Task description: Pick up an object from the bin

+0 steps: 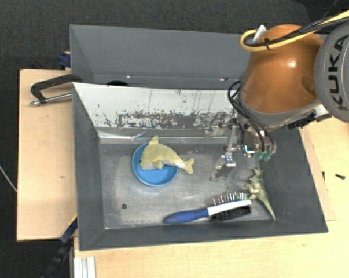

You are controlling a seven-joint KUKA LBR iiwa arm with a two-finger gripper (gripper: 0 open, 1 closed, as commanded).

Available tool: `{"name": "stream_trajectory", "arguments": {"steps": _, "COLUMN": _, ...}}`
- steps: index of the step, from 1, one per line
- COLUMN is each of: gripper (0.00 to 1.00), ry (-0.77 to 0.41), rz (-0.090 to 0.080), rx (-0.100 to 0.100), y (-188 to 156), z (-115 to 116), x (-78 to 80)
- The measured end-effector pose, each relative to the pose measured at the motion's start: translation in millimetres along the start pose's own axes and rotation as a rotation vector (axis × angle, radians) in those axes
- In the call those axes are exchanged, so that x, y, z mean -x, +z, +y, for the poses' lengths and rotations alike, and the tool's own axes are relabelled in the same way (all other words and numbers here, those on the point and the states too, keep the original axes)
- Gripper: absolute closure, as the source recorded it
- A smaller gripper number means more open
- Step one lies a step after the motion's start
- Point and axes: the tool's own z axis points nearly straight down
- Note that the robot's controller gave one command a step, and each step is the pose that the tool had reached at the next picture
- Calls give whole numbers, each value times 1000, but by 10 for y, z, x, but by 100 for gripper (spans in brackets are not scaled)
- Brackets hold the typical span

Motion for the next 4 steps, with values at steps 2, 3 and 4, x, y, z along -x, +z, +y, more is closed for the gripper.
{"name": "stream_trajectory", "arguments": {"steps": 2, "gripper": 0, "ry": -571, "rz": -12, "rx": -4, "y": 1402, "z": -893, "x": -318}}
{"name": "stream_trajectory", "arguments": {"steps": 3, "gripper": 0, "ry": -655, "rz": -11, "rx": -2, "y": 1409, "z": -570, "x": -282}}
{"name": "stream_trajectory", "arguments": {"steps": 4, "gripper": 0, "ry": -805, "rz": -7, "rx": -2, "y": 1697, "z": -853, "x": -269}}
